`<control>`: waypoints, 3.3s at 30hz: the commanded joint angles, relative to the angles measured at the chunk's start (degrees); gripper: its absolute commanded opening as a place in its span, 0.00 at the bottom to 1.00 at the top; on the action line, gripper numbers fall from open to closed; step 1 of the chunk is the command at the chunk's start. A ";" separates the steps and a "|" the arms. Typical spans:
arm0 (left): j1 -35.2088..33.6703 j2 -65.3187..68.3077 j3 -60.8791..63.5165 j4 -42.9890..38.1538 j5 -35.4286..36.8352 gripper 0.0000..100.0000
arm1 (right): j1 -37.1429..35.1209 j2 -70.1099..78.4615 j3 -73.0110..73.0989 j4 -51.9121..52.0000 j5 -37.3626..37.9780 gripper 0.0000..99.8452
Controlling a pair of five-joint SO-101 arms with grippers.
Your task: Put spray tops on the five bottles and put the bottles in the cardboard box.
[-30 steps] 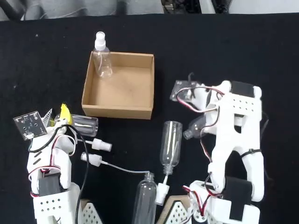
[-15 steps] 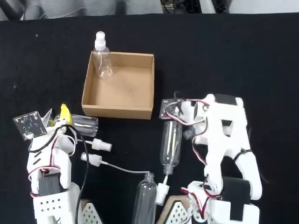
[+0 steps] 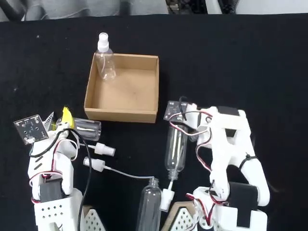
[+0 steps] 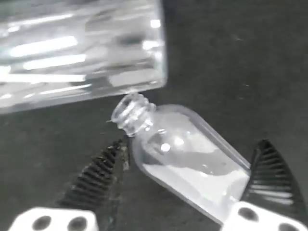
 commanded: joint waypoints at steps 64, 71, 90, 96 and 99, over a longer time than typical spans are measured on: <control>-0.57 -0.35 1.45 -1.23 -0.53 0.12 | -5.89 -2.24 -9.71 12.66 -35.43 0.36; -0.57 -0.35 1.45 -1.23 -0.53 0.12 | -3.34 -2.24 -9.71 13.27 -28.13 0.36; -0.57 -0.35 1.45 -1.23 -0.53 0.12 | 3.87 -2.24 -3.03 6.15 -21.71 0.36; -0.57 -0.35 1.45 -1.23 -0.53 0.12 | 4.57 -2.24 -0.66 5.01 -19.96 0.36; -0.57 -0.35 1.45 -1.23 -0.53 0.12 | 4.48 -2.24 -0.31 5.01 -19.78 0.36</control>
